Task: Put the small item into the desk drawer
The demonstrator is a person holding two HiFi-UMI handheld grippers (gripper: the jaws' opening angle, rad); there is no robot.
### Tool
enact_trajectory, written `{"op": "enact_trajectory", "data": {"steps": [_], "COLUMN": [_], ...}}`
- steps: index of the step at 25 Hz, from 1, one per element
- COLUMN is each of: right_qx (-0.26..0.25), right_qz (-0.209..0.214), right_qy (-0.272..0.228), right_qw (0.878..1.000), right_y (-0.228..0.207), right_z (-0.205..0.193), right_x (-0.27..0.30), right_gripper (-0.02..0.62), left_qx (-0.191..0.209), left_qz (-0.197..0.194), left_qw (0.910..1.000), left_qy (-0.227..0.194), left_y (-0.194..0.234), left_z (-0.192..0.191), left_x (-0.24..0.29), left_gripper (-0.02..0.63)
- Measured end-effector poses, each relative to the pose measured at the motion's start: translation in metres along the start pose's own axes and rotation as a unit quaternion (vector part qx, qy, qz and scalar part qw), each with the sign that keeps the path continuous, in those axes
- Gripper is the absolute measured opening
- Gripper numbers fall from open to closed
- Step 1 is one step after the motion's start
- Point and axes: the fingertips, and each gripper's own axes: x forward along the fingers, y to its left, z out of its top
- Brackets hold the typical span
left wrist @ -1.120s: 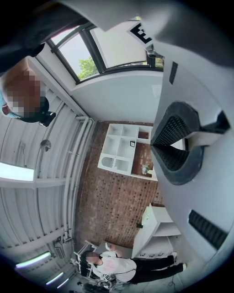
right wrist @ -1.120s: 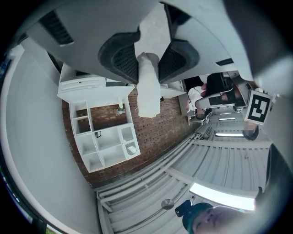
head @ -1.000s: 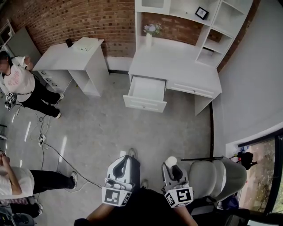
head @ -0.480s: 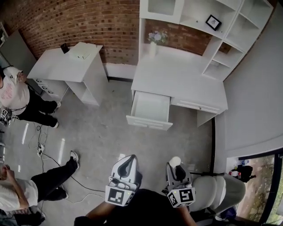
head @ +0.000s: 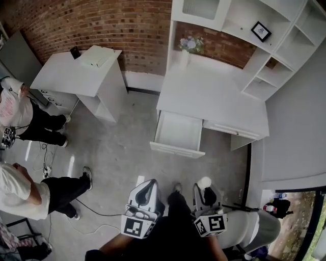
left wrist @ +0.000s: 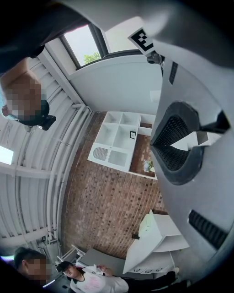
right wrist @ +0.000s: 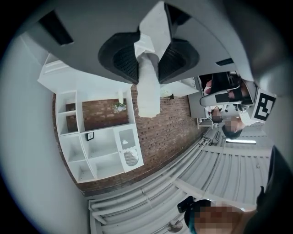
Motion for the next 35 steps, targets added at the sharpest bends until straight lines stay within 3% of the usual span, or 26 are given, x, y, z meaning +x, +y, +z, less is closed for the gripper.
{"op": "enact_trajectory", "data": {"steps": [6, 20, 29, 35], "right_qx": [-0.007, -0.032, -0.054, -0.058], "right_qz": [0.020, 0.142, 0.182, 0.185], "right_qy": [0.001, 0.024, 0.066, 0.109], "right_qw": [1.000, 0.989, 0.980, 0.975], "right_y": [-0.039, -0.121, -0.119, -0.106], "right_z": [0.008, 0.036, 0.010, -0.027], "right_x": [0.062, 0.217, 0.290, 0.335], "right_gripper": [0.143, 0.143, 0.143, 0.143], "left_qx": [0.004, 0.004, 0.018, -0.004], "left_qz": [0.025, 0.125, 0.161, 0.163], "left_qw": [0.9997, 0.9920, 0.9868, 0.9867], "left_qy": [0.001, -0.019, -0.008, 0.003], "left_y": [0.017, 0.034, 0.066, 0.105], "left_z": [-0.005, 0.013, 0.009, -0.005], "left_x": [0.050, 0.192, 0.221, 0.242], "left_gripper": [0.025, 0.025, 0.025, 0.025]}}
